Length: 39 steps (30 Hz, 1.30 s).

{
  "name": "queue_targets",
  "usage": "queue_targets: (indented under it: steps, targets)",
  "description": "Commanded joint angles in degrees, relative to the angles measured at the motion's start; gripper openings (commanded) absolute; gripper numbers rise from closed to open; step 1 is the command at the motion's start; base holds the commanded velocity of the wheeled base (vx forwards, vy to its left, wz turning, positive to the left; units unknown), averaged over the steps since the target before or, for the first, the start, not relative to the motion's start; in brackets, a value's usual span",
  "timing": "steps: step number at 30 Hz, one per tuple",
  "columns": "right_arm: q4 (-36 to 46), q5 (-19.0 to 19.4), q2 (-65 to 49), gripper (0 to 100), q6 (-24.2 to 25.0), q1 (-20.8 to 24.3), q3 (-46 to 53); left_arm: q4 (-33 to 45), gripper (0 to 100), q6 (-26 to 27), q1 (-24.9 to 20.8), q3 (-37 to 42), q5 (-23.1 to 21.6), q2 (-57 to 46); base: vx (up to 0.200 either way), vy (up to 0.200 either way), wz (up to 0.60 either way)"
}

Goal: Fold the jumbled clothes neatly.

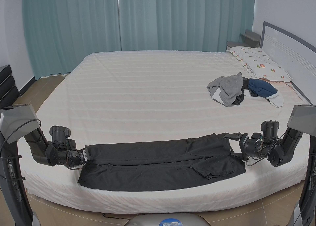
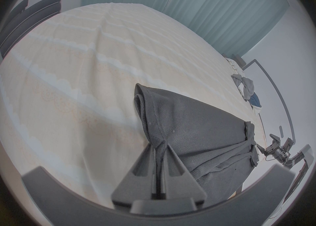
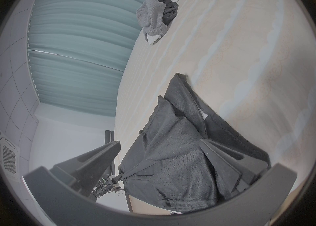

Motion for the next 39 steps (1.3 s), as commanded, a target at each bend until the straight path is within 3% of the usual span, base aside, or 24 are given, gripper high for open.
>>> queue_targets:
  steps: [1,17,22,25,34,39]
  targets:
    - [0.0,0.0,0.0,100,0.0,-0.1,0.0,0.0,0,0.0,0.1,0.0,0.0,-0.3,0.0,0.0,0.0]
    - [0.0,0.0,0.0,100,0.1,-0.1,0.0,-0.3,0,-1.1,0.0,-0.9,-0.1,-0.4,-0.038,0.0,0.0]
    - [-0.1,0.0,0.0,100,0.1,0.0,0.1,-4.8,0,-8.0,-0.9,-1.3,0.4,-0.6,0.0,0.0,0.0]
    - [-0.1,0.0,0.0,100,0.1,0.0,0.2,-6.1,0,-9.3,-1.1,-1.3,0.4,-0.7,0.0,0.0,0.0]
    - [-0.1,0.0,0.0,100,0.1,0.1,0.2,-5.7,0,-10.8,-3.0,-1.1,0.6,-1.8,0.0,-0.2,0.0]
    - [-0.1,0.0,0.0,100,0.1,0.2,0.2,-5.3,0,-14.9,-5.0,-0.7,1.0,-5.1,0.0,-0.2,0.0]
